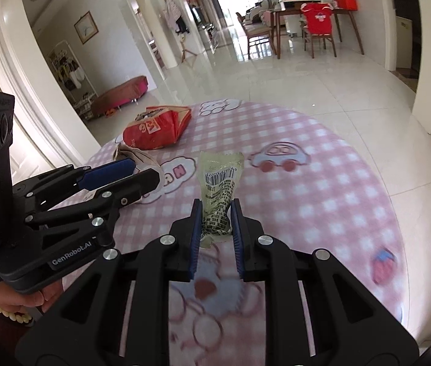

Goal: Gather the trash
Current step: 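Carry the bottle and packet over the blue bucket and open both tools, then move both open tools back over the rug toward the newspaper, then grasp the folded newspaper with the left tool and lift it, then grasp the red paper snack bag with the right tool while the left holds the newspaper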

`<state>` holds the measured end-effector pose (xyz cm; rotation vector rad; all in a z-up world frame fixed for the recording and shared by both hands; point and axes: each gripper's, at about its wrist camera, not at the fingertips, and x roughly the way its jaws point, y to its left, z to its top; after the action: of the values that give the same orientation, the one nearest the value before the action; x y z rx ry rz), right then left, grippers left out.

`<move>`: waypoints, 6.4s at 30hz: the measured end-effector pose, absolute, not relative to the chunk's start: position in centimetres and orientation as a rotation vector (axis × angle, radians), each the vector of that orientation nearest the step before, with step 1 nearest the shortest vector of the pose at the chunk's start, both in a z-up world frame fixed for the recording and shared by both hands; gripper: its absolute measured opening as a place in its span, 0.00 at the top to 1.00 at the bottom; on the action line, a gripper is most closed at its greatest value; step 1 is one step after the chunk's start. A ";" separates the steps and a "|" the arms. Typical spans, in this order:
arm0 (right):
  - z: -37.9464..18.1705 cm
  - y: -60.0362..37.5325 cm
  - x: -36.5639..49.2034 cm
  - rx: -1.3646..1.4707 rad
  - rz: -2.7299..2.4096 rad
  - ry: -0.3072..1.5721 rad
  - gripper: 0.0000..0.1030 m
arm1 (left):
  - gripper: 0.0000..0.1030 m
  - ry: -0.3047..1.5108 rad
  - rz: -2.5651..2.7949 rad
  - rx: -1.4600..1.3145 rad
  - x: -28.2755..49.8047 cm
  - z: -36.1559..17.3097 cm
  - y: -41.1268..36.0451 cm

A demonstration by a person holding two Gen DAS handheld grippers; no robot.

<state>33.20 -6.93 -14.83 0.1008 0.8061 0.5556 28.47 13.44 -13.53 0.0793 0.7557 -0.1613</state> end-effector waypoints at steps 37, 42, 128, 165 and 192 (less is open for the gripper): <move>-18.2 -44.2 14.9 0.417 -0.062 0.680 0.82 | 0.29 0.947 -0.627 0.197 22.3 -19.5 -25.5; -18.7 -43.6 15.7 0.423 -0.035 0.694 0.82 | 0.27 0.958 -0.587 0.181 22.5 -19.7 -24.1; -15.3 -0.8 31.0 0.098 0.562 0.829 0.43 | 0.45 0.912 0.018 0.133 27.2 -18.4 24.6; -17.4 7.8 44.5 0.095 0.569 0.789 0.33 | 0.98 0.472 0.311 -0.208 24.8 -10.8 32.7; -14.1 2.1 38.1 0.029 0.534 0.736 0.42 | 0.98 0.501 0.077 -0.184 23.5 -9.5 27.2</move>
<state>38.14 2.12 -14.06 0.0295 0.7358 0.5344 23.47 27.19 -9.51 -0.1843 0.5010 0.0770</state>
